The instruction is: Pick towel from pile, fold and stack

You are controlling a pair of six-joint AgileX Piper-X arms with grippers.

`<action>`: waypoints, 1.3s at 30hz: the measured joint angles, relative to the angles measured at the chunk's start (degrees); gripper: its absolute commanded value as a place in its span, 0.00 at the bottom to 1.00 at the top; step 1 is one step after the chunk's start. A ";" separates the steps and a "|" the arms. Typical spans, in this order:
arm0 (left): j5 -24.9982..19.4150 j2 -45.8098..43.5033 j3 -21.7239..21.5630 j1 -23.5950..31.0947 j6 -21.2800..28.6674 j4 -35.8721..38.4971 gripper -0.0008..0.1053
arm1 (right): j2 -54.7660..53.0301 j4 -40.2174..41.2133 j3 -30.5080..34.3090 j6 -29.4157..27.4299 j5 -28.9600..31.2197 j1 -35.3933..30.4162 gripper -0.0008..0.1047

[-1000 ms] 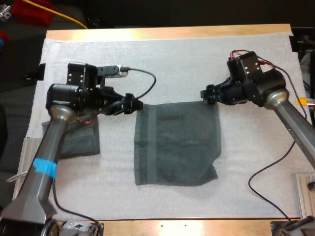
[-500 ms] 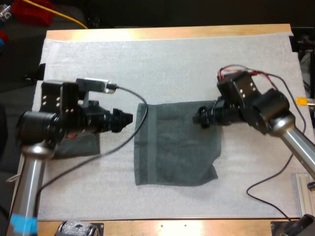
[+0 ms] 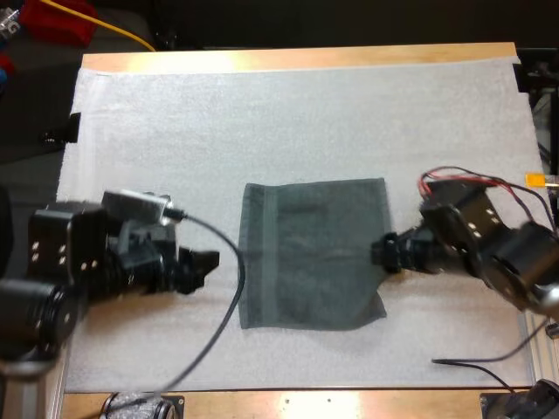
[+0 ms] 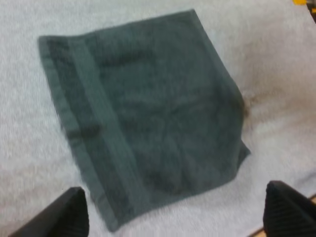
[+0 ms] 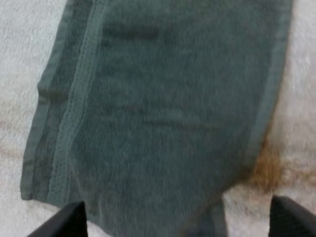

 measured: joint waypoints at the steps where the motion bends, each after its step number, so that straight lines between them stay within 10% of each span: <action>1: 0.01 -0.96 0.00 0.00 0.00 0.92 0.66 | -1.05 0.28 0.63 0.34 0.00 0.00 0.68; 17: 0.01 -13.79 0.84 0.00 -3.57 7.00 0.66 | -13.86 7.61 2.74 4.16 0.08 0.00 0.68; 39: 0.01 -20.23 21.17 0.00 -4.35 7.04 0.66 | -16.84 -0.95 17.11 7.59 -2.95 0.00 0.68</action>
